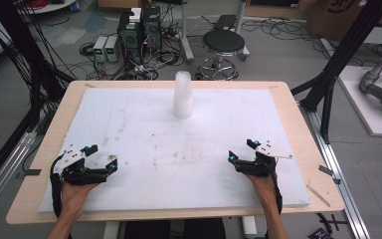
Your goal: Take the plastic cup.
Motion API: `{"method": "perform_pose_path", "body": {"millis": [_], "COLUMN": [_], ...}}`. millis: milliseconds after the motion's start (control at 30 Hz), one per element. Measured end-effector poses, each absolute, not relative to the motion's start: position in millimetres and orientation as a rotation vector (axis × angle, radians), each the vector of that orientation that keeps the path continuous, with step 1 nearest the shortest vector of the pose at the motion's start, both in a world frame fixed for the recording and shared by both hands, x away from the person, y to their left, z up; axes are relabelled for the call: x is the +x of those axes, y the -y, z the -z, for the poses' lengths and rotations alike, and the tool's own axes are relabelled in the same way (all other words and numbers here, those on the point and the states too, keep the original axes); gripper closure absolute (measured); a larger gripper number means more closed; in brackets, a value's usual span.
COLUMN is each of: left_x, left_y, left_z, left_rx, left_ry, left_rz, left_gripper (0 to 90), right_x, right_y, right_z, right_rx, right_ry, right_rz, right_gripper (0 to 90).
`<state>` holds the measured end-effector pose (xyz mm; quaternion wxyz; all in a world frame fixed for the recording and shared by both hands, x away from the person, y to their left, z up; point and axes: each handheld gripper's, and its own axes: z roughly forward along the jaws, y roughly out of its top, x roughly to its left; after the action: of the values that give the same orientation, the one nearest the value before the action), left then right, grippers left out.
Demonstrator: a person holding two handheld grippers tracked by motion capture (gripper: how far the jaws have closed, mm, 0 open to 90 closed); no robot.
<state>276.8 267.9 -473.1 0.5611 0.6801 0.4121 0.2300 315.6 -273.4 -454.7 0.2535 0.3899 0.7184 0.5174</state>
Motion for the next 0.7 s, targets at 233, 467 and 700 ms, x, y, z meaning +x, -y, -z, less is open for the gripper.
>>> {"method": "perform_pose_path", "body": {"millis": [233, 467, 700], "left_x": [276.4, 276.5, 282.2], "left_y": [-268.0, -268.1, -270.9], "left_z": [473.1, 473.0, 468.0], "left_rx": [1.602, 1.597, 1.596], "left_ry": [-0.97, -0.971, -0.968], "left_rz": [-0.548, -0.541, -0.541], "left_gripper": [1.8, 1.8, 1.8], "right_x": [316.4, 317.0, 317.9], "right_y": [273.2, 273.7, 274.8], "right_z": [454.7, 454.9, 454.9], "right_rx": [1.054, 1.05, 1.062], "right_ry": [-1.967, -1.967, -1.968], "right_rz": [-1.403, -1.409, -1.422], "right_gripper": [13.7, 13.8, 13.8]}}
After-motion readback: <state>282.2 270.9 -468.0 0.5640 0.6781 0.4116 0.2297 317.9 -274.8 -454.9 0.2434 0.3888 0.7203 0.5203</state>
